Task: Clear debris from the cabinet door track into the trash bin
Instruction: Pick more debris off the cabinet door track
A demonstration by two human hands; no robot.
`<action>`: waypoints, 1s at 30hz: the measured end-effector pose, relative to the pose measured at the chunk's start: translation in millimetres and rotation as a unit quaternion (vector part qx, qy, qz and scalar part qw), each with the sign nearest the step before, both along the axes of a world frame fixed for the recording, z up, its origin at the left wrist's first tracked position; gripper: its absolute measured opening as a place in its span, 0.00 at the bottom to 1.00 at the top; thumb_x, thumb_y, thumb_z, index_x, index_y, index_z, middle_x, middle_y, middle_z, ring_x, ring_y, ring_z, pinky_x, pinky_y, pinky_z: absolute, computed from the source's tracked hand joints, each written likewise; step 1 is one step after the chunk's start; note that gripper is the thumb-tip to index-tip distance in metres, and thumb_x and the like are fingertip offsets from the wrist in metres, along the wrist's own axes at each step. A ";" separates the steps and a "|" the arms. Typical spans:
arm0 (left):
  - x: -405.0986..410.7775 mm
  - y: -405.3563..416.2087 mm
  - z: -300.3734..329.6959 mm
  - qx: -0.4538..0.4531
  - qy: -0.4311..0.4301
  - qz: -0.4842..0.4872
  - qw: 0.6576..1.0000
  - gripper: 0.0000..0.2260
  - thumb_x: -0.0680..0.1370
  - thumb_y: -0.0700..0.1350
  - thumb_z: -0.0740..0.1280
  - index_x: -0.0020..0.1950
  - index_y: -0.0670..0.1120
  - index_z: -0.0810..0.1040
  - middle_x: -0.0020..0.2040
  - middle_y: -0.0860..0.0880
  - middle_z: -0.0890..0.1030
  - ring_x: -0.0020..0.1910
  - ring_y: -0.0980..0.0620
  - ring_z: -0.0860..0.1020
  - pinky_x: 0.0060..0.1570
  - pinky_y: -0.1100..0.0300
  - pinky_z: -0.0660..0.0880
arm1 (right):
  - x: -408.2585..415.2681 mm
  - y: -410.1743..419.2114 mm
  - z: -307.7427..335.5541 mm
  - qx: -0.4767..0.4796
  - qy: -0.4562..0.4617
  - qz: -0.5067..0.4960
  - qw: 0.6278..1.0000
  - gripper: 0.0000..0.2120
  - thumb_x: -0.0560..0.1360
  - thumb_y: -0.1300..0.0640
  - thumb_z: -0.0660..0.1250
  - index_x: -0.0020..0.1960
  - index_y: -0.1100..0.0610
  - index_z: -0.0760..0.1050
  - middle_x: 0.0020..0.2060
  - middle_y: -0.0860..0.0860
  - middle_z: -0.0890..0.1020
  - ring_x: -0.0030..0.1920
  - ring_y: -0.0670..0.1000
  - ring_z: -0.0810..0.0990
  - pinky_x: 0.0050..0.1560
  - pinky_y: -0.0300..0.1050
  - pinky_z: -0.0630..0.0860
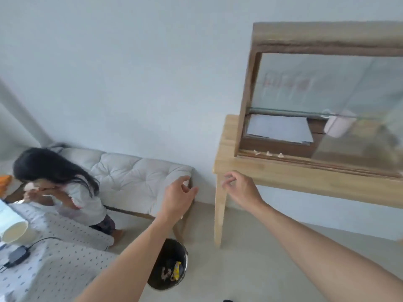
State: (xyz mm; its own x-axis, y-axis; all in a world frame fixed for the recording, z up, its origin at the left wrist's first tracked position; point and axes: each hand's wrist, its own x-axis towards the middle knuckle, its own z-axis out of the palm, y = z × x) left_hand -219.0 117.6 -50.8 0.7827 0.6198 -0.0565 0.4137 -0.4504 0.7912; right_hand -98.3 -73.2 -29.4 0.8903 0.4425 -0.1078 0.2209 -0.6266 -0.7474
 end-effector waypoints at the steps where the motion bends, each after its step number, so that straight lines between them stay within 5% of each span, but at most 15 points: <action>1: 11.8 -7.4 7.0 0.007 -0.004 -0.016 1.000 0.24 0.83 0.52 0.75 0.77 0.46 0.79 0.44 0.47 0.87 0.45 0.48 0.86 0.50 0.55 0.79 | 5.9 -12.9 6.0 0.006 0.001 -0.013 1.000 0.15 0.80 0.51 0.67 0.65 0.51 0.82 0.59 0.49 0.87 0.59 0.56 0.85 0.62 0.54 0.80; 6: 69.6 -46.6 30.7 0.020 -0.009 -0.077 0.997 0.23 0.82 0.53 0.76 0.75 0.47 0.81 0.40 0.56 0.82 0.39 0.59 0.81 0.42 0.63 0.74 | 36.7 -71.5 20.4 0.018 -0.007 -0.074 0.997 0.16 0.80 0.50 0.68 0.67 0.50 0.81 0.59 0.47 0.85 0.54 0.53 0.85 0.59 0.54 0.83; 9: 102.6 -65.2 34.7 0.013 -0.007 -0.102 0.995 0.22 0.82 0.53 0.75 0.74 0.47 0.81 0.39 0.56 0.84 0.36 0.57 0.84 0.39 0.65 0.75 | 58.0 -95.4 19.4 0.018 -0.007 -0.112 0.994 0.13 0.79 0.51 0.69 0.62 0.49 0.82 0.57 0.46 0.85 0.52 0.54 0.85 0.56 0.54 0.83; 14: 150.0 -86.2 32.0 -0.002 0.014 -0.129 0.991 0.21 0.82 0.50 0.75 0.74 0.45 0.81 0.37 0.54 0.84 0.39 0.49 0.87 0.49 0.48 0.87 | 95.4 -116.7 12.0 0.036 -0.008 -0.161 0.986 0.11 0.79 0.52 0.70 0.60 0.51 0.83 0.55 0.48 0.86 0.55 0.53 0.85 0.55 0.50 0.82; 19: 196.6 -103.2 32.9 0.029 0.031 -0.154 0.987 0.21 0.83 0.49 0.75 0.73 0.41 0.81 0.40 0.46 0.86 0.41 0.42 0.86 0.47 0.51 0.85 | 131.8 -120.7 4.0 0.045 -0.028 -0.220 0.974 0.11 0.80 0.49 0.72 0.55 0.56 0.83 0.46 0.49 0.86 0.51 0.55 0.86 0.51 0.49 0.81; 22: 222.5 -112.2 35.6 0.030 0.048 -0.147 0.987 0.16 0.83 0.49 0.76 0.64 0.38 0.84 0.49 0.37 0.89 0.50 0.34 0.88 0.53 0.43 0.86 | 147.2 -117.0 -0.5 0.034 -0.040 -0.237 0.970 0.16 0.79 0.44 0.73 0.52 0.58 0.82 0.43 0.51 0.87 0.48 0.56 0.86 0.49 0.50 0.80; 26: 245.6 -118.3 35.1 0.080 0.090 -0.140 0.983 0.19 0.82 0.53 0.76 0.46 0.35 0.86 0.39 0.38 0.89 0.44 0.38 0.90 0.50 0.47 0.87 | 158.5 -110.3 -6.9 0.000 -0.043 -0.239 0.970 0.18 0.78 0.43 0.73 0.53 0.59 0.80 0.43 0.55 0.87 0.48 0.59 0.85 0.47 0.51 0.79; 30: 260.5 -129.2 37.4 0.124 0.135 -0.140 0.973 0.26 0.80 0.62 0.76 0.44 0.37 0.87 0.38 0.41 0.89 0.41 0.42 0.90 0.46 0.51 0.87 | 166.6 -107.8 -8.2 -0.015 -0.044 -0.242 0.969 0.16 0.79 0.45 0.73 0.49 0.59 0.79 0.43 0.55 0.86 0.49 0.61 0.84 0.42 0.48 0.74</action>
State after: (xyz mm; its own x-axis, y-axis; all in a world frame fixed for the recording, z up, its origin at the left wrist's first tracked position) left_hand 41.5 -11.5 -13.4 0.9002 0.4055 -0.1590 0.4250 -0.7382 0.5238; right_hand 68.3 -181.0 -37.6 0.9991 -0.0309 -0.0296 -0.0428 -0.6944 -0.7183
